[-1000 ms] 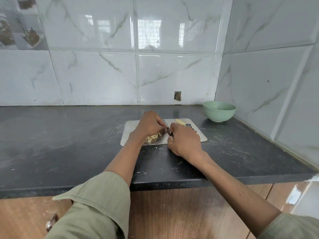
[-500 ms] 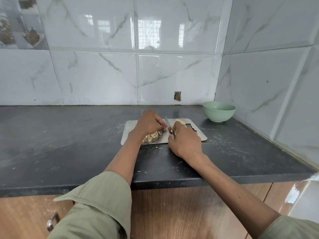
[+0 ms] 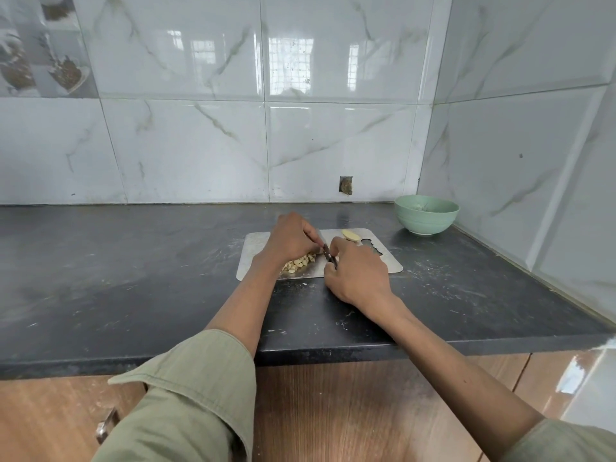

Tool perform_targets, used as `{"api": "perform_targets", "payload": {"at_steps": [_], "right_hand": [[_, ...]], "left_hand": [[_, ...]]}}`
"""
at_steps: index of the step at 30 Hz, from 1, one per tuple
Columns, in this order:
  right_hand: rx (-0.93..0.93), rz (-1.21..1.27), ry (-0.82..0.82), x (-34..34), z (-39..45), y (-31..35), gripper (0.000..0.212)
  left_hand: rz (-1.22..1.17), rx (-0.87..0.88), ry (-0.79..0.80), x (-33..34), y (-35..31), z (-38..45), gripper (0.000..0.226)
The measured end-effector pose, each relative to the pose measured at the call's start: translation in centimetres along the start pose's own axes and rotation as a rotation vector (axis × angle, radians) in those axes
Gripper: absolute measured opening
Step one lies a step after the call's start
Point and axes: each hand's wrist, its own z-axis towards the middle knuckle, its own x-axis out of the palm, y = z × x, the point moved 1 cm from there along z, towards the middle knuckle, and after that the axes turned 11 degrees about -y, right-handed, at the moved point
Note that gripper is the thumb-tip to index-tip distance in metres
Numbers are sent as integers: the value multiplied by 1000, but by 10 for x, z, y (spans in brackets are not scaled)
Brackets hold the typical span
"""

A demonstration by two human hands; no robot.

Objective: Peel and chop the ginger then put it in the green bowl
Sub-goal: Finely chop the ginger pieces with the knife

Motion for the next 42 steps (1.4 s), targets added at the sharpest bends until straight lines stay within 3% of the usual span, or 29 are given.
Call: {"api": "perform_targets", "payload": {"at_steps": [4, 14, 22, 26, 28, 33, 36, 42], "right_hand": [[20, 31, 28, 0, 7, -7, 22], [-52, -98, -110, 4, -1, -8, 24], [-60, -100, -163, -18, 18, -32, 21], [-90, -37, -108, -27, 47, -67, 3], [-110, -13, -55, -28, 64, -85, 12], [-221, 16, -23, -18, 87, -107, 19], [-286, 20, -59, -11, 89, -105, 22], [-386, -43, -140, -4, 87, -100, 27]], "left_hand": [[-4, 14, 8, 0, -1, -1, 15], [61, 9, -20, 2, -1, 0, 14], [-68, 45, -120, -3, -5, -1, 11], [-123, 70, -156, -5, -11, 0, 13], [-112, 91, -158, -5, -12, 1, 14], [46, 313, -258, 4, -14, 3, 39], [196, 433, -228, 16, -26, 2, 52], [291, 451, -160, 34, -46, 0, 19]]}}
